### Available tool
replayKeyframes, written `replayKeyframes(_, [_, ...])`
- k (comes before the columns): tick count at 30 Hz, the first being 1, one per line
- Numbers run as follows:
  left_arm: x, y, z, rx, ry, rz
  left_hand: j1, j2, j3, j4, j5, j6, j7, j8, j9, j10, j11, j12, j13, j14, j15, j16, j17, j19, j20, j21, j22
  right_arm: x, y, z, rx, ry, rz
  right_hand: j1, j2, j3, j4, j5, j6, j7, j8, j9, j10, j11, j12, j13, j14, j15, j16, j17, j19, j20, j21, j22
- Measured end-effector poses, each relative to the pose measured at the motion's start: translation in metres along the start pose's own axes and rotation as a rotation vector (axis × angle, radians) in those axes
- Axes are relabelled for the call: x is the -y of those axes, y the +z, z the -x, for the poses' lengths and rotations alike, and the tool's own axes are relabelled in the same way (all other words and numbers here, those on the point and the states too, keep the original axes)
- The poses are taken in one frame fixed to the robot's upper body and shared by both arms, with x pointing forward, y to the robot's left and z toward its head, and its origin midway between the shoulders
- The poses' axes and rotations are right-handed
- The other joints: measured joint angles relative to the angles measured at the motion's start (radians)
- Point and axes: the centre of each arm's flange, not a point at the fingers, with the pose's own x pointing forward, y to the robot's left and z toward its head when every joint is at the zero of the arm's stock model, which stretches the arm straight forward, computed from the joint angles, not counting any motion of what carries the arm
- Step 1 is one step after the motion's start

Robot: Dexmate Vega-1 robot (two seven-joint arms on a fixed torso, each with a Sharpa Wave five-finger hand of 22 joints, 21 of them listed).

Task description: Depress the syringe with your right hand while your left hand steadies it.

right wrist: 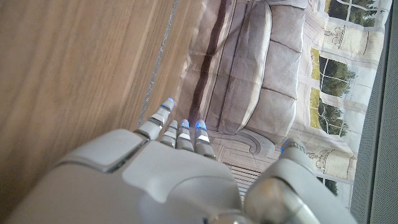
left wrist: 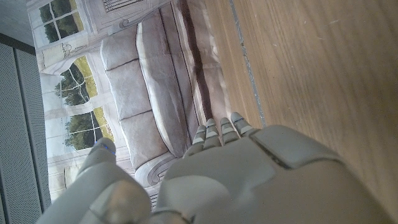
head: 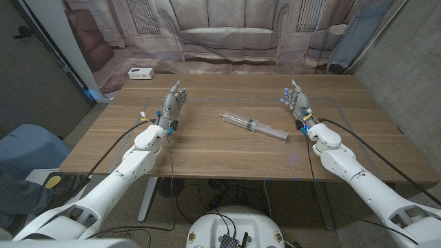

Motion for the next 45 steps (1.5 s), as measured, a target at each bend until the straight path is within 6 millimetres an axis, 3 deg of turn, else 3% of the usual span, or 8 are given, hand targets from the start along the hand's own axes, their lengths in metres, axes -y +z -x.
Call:
replayKeyframes(7, [0.002,0.003,0.000,0.016,0.002,0.001,0.001,0.001,0.009,-0.009,0.000,0.013,0.005,0.008,0.000,0.011,0.010,0.004,0.000,0.016,0.005,0.006,-0.003,-0.003,0.003,0.000,0.000,-0.003,0.000,0.004,-0.004,0.005,0.007,0.000,0.000,0.000,0.000,0.000,0.000,0.000,0.000,0.000,0.000,0.000,0.000,0.000,0.000,0.000,0.000,0.000,0.000,0.000,0.000,0.000])
replayKeyframes(14, [0.004,0.010,0.001,0.055,-0.004,-0.014,0.034,0.016,0.020,-0.020,-0.004,0.032,0.010,0.008,0.000,0.035,0.005,0.008,-0.003,0.034,0.002,0.008,-0.003,0.004,0.011,-0.004,0.000,-0.007,0.000,0.011,-0.002,0.010,0.010,0.000,0.000,0.000,0.000,0.000,0.000,0.000,0.000,0.000,0.006,0.005,0.000,0.000,0.000,0.000,0.000,0.000,0.000,0.000,0.000,0.000])
replayKeyframes(23, [0.005,0.018,0.001,0.113,-0.027,-0.043,0.078,0.026,0.029,-0.046,-0.016,0.083,-0.008,0.022,0.000,0.059,-0.002,0.015,-0.003,0.073,-0.005,0.015,-0.003,0.052,0.020,-0.014,0.004,-0.009,0.005,0.021,0.023,0.002,0.022,0.000,0.000,0.000,0.000,0.000,0.004,0.004,0.000,0.000,0.009,0.009,0.000,0.000,0.006,0.005,0.000,0.000,0.000,0.000,0.000,0.000])
replayKeyframes(32, [0.010,0.024,0.001,0.146,-0.055,-0.110,0.095,0.032,0.040,-0.057,-0.023,0.088,-0.006,0.023,0.000,0.070,-0.002,0.023,-0.008,0.078,-0.010,0.015,-0.003,0.061,0.020,-0.016,0.005,-0.011,0.009,0.028,0.040,0.002,0.028,0.011,0.000,0.004,-0.004,0.000,0.033,0.006,0.007,0.000,0.063,0.008,0.008,0.000,0.047,0.003,0.006,-0.003,0.048,-0.002,0.000,0.000])
replayKeyframes(45, [0.015,0.038,0.006,0.208,-0.092,-0.211,0.148,0.061,0.062,-0.087,-0.046,0.126,0.000,0.023,0.000,0.106,-0.013,0.031,-0.007,0.115,-0.011,0.015,-0.003,0.108,0.010,-0.024,0.005,-0.010,0.024,0.037,0.117,-0.013,0.073,0.010,0.000,0.004,-0.004,0.000,0.045,0.012,0.007,0.000,0.075,0.010,0.008,0.000,0.057,0.003,0.008,-0.008,0.053,0.004,0.000,0.000])
